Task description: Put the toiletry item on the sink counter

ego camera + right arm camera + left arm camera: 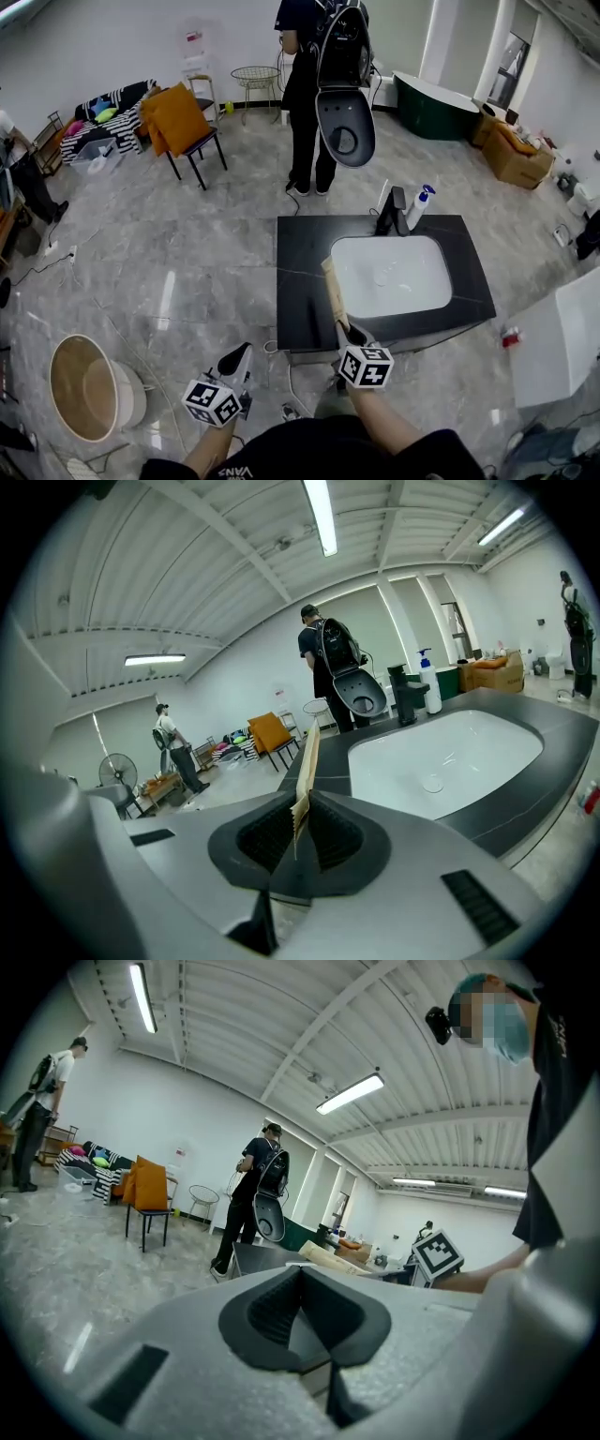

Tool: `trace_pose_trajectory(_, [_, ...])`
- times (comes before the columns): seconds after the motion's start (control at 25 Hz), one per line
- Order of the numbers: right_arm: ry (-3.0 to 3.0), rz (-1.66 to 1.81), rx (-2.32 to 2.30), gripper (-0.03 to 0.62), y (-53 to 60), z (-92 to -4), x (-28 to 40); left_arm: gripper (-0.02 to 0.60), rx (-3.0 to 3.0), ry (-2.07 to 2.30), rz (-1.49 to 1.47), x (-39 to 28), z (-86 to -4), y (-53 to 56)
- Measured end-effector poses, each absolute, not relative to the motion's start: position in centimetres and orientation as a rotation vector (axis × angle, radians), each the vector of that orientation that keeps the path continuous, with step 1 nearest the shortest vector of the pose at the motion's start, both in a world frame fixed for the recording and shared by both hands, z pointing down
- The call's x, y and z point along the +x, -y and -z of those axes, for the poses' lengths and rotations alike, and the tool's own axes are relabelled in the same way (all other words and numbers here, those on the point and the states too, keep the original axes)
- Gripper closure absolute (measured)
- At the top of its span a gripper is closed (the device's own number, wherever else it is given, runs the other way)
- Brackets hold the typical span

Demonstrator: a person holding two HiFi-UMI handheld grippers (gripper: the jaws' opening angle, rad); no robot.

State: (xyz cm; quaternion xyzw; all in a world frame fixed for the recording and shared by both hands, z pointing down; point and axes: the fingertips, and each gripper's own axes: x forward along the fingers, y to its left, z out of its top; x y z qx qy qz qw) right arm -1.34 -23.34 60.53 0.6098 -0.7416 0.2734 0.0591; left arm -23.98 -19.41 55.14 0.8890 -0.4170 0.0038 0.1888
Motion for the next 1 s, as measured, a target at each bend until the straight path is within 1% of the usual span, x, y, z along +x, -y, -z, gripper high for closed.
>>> trace_pose_trajectory(0.28, [2.158,-0.739,1.824,0.552,25.7,-62.6,-1.5,0.575,2.508,1.127,-0.008,-23.0,-56.0,21.2])
trace_pose_trajectory(1.0, [2.152,-0.765,1.657,0.551,35.3,-66.3,-1.9,0.575,2.430,1.250,0.000,-21.7,-56.6,28.2])
